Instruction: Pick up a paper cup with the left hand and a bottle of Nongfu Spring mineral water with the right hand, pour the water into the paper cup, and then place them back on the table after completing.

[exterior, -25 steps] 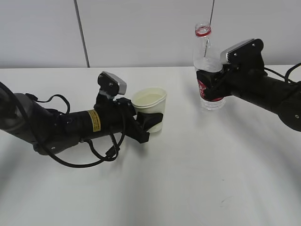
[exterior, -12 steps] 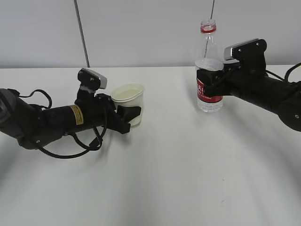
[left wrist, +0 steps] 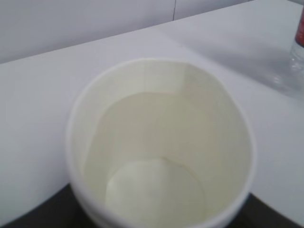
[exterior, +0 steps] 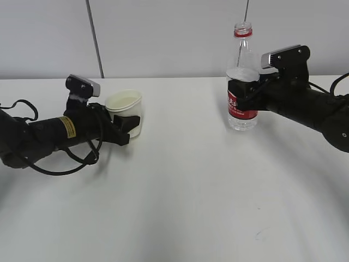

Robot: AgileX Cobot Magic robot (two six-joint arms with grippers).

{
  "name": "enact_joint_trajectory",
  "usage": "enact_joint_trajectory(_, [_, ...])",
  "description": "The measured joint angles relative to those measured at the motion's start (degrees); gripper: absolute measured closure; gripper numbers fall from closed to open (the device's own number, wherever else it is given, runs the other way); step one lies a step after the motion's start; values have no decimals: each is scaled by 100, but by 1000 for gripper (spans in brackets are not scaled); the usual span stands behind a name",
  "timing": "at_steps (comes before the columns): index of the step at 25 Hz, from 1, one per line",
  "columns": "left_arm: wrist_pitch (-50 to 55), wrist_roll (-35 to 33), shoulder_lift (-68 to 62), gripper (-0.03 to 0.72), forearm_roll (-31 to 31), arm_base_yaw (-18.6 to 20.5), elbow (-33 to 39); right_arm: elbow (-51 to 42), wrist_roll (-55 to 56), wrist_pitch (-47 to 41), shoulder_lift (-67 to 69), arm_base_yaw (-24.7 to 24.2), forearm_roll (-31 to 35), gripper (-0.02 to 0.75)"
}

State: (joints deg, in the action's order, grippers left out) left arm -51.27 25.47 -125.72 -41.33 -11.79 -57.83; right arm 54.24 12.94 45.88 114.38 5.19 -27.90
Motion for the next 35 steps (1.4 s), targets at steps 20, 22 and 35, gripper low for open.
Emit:
enact_joint_trajectory(20, [386, -722, 0, 314, 671, 207, 0, 0, 61, 0, 0, 0, -10, 344])
enact_joint_trajectory(22, [386, -791, 0, 314, 807, 214, 0, 0, 61, 0, 0, 0, -10, 344])
enact_joint_trajectory(35, [421, -1044, -27, 314, 1343, 220, 0, 0, 84, 0, 0, 0, -10, 344])
